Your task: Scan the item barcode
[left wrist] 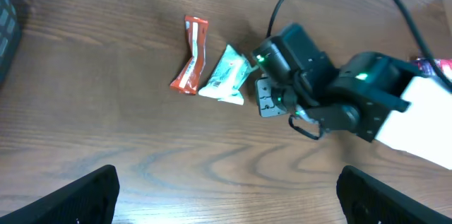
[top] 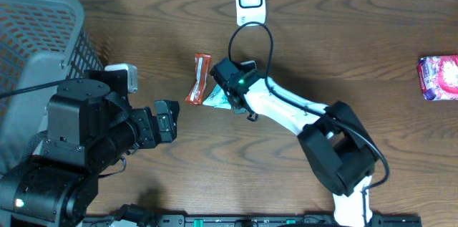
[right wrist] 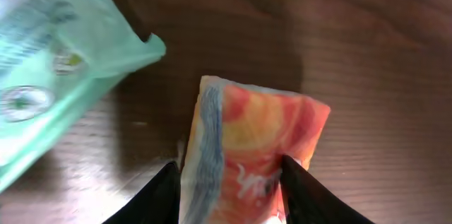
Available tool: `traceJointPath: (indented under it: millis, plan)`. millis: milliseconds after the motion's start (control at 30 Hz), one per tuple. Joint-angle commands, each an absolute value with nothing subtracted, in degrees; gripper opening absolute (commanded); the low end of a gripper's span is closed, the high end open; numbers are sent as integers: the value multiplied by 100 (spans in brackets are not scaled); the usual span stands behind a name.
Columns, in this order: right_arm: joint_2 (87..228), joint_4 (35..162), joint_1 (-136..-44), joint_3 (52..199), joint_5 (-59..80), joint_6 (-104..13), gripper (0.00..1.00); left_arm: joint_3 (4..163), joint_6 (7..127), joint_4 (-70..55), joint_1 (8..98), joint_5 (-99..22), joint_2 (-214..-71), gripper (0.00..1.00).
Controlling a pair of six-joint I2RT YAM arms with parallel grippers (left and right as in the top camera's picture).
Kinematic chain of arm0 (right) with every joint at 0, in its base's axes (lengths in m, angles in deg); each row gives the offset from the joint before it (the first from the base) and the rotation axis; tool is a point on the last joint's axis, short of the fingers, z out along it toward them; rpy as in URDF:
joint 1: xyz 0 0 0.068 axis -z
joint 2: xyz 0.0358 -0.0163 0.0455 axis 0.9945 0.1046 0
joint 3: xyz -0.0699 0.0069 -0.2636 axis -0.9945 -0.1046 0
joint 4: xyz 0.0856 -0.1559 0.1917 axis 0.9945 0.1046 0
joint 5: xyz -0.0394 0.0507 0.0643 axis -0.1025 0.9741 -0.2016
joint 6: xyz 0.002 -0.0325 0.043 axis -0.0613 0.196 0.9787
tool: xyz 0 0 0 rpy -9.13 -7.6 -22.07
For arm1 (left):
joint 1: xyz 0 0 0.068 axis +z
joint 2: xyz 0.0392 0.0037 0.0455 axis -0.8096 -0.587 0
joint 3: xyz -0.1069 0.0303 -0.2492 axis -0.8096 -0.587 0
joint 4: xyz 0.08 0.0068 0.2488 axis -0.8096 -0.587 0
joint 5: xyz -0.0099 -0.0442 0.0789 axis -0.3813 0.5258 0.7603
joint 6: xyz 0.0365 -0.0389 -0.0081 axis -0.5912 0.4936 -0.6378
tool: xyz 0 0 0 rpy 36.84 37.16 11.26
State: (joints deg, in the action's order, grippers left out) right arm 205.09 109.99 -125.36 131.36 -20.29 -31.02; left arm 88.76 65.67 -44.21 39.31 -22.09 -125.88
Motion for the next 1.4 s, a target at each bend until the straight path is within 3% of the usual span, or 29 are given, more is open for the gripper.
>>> traceJointPath:
  millis: [0,133,233,267,433,733,1000,1200,1367]
  plan:
    - [20909,11009,-12567,13167,-2287,-2800,40,8894,6554,-4423,3918,-2154,-12568,98]
    - [21392,11034,-12567,13167,-2191,-2765,32,8894,6551,-4423,3918,-2154,-12568,98]
    - [21549,11158,-12564,13167,-1928,-2765,4,8894,6554,-4423,3918,-2154,-12568,98]
    - [21545,11193,-12554,13171,-1852,-2765,1,8894,6554,-4423,3918,-2154,-12568,98]
    - [21136,11396,-12326,13344,-1056,-2776,1,8894,6554,-4423,3918,-2154,-12568,98]
    - [19672,11119,-10794,13580,2578,-4304,1,8894,6554,-4423,3918,-2154,-12568,98]
    - [19707,11023,-9531,13562,5068,-5086,1,8894,6554,-4423,3918,-2154,-12568,98]
    - [19873,8959,-9391,13562,5374,-3644,1,8894,6554,-4423,3918,-2154,-12568,98]
    - [19969,6693,-9581,13562,4198,-2203,1,8894,6554,-4425,3918,-2154,-12568,98]
